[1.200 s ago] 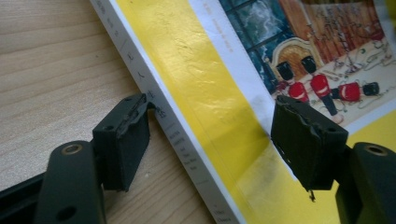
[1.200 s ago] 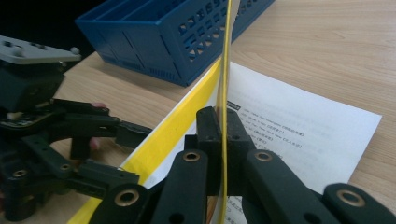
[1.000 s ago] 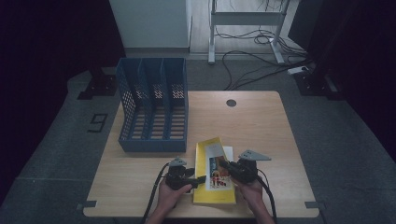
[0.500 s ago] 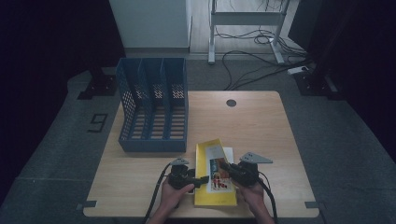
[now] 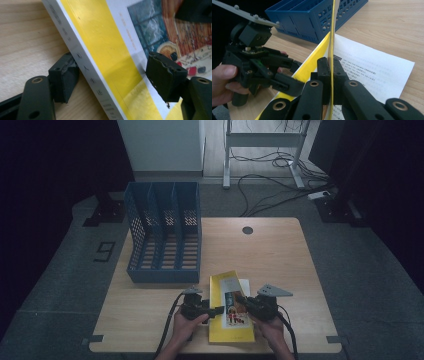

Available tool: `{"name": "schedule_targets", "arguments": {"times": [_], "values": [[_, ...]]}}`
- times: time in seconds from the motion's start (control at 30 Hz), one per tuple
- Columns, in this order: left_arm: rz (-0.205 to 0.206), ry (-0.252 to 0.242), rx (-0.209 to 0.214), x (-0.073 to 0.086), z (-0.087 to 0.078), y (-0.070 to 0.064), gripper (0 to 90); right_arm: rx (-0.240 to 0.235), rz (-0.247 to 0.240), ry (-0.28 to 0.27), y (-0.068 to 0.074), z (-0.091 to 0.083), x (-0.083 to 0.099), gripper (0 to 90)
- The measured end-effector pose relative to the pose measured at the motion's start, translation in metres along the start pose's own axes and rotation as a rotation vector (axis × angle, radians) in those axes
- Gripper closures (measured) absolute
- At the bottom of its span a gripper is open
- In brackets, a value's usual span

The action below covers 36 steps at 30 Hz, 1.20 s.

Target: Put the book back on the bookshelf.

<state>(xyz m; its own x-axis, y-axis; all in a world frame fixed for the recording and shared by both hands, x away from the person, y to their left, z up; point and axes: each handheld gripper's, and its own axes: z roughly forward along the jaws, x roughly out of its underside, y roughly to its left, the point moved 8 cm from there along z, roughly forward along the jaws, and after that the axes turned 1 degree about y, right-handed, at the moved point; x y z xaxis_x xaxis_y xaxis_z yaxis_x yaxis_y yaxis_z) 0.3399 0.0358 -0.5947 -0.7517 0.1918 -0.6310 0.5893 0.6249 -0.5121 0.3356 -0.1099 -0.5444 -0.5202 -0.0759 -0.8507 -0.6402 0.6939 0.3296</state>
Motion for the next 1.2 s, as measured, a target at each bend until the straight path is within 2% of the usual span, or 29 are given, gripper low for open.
{"name": "schedule_targets", "arguments": {"times": [0.43,0.73,0.87,1.0,1.1,1.2], "values": [[-0.008,-0.004,-0.021,-0.003,0.001,0.003,29.5,-0.006,0.003,-0.005,-0.002,0.001,0.003,87.1],[-0.015,-0.010,-0.034,-0.003,0.000,0.007,37.9,0.016,0.007,0.009,-0.011,0.003,0.012,87.1],[-0.019,-0.011,-0.036,-0.003,-0.001,0.007,39.6,0.049,-0.017,0.032,-0.013,0.005,0.015,86.1],[-0.026,-0.011,-0.037,-0.004,-0.001,0.008,41.1,0.052,-0.009,0.039,-0.014,0.006,0.016,86.0],[-0.031,-0.011,-0.040,-0.004,-0.001,0.008,41.1,0.039,-0.018,0.022,-0.011,0.004,0.013,87.4],[-0.034,-0.009,-0.032,-0.004,-0.001,0.008,40.8,0.041,-0.053,0.003,-0.005,0.003,0.010,87.8]]}}
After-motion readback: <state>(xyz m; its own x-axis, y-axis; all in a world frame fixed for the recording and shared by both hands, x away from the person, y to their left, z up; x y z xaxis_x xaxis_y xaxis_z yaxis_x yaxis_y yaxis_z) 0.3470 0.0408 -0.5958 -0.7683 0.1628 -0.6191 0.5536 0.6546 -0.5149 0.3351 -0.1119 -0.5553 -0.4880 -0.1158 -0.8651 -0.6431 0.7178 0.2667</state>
